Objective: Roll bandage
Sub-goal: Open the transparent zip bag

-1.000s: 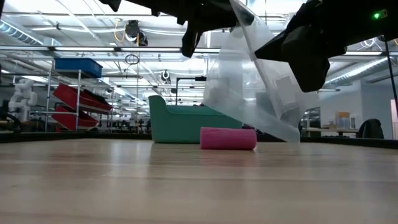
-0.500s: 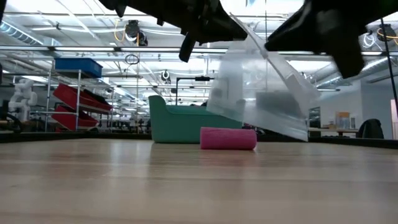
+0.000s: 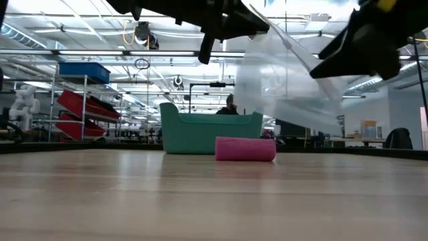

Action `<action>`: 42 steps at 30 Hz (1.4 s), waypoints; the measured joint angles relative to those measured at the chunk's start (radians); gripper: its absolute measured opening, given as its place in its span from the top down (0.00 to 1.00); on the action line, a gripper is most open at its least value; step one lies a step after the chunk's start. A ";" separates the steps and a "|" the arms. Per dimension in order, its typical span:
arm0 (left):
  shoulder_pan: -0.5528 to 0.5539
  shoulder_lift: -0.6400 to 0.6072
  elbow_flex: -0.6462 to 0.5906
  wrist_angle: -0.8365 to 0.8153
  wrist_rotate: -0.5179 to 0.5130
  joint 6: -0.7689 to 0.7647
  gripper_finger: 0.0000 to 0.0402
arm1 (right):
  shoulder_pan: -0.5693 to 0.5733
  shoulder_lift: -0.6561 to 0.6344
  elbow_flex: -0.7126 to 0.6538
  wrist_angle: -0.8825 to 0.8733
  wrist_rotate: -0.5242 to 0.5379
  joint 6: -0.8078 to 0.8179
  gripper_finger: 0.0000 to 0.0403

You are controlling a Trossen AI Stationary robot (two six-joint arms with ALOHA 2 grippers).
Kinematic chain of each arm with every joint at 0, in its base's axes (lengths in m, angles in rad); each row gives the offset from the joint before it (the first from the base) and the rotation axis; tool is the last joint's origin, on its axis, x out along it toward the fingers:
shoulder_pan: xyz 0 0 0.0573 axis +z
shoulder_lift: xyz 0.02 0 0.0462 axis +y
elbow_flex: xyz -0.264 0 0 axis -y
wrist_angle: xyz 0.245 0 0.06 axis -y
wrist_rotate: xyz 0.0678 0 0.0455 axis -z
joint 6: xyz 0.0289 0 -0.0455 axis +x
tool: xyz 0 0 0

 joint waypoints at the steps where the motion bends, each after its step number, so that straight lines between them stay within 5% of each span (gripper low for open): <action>1: 0.009 0.000 0.000 0.001 0.000 -0.017 1.00 | -0.018 0.000 0.000 -0.011 0.002 -0.031 0.26; 6: 0.042 0.000 0.000 -0.001 0.000 -0.093 1.00 | -0.100 0.000 0.010 0.048 0.010 -0.125 0.21; 14: 0.059 0.000 0.000 0.015 0.025 -0.150 1.00 | -0.172 0.030 0.010 0.124 0.158 -0.188 0.32; 22: 0.089 0.000 0.000 0.036 0.027 -0.177 1.00 | -0.140 0.031 0.009 0.239 0.163 -0.200 0.42; 31: 0.097 0.000 0.000 0.039 0.057 -0.203 1.00 | -0.113 0.036 -0.117 0.361 0.287 -0.108 0.54; 42: 0.093 0.000 0.000 0.082 0.078 -0.202 1.00 | -0.180 0.036 -0.200 0.696 0.322 -0.435 0.59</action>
